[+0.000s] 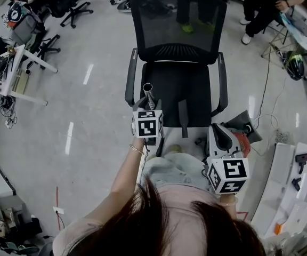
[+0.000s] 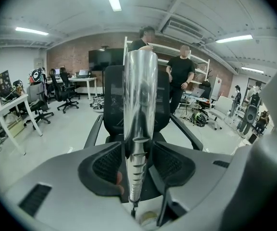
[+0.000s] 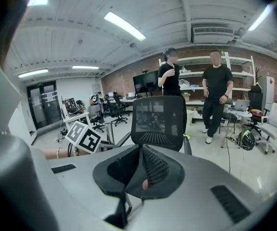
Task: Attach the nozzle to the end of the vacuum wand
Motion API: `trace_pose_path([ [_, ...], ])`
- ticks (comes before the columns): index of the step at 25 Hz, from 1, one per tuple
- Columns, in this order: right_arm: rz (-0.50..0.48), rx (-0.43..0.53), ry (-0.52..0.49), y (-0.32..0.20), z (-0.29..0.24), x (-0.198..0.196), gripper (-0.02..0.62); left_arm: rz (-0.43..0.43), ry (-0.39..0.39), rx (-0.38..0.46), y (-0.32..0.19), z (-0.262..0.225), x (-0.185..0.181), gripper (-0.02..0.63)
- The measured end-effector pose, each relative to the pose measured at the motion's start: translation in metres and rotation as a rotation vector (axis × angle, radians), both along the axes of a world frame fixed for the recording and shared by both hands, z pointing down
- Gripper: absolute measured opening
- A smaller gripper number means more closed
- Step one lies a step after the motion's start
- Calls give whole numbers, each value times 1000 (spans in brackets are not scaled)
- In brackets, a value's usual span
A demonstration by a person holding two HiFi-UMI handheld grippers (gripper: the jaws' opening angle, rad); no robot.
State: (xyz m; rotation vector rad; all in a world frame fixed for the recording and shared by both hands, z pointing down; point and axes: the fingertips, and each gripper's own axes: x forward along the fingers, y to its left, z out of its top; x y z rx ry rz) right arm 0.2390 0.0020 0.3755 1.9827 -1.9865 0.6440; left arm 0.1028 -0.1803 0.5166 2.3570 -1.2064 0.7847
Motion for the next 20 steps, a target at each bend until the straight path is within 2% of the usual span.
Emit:
trace_pose_path([
  [20, 28, -35, -6, 3, 14, 16, 26, -28, -31, 27, -12, 15, 8, 180],
])
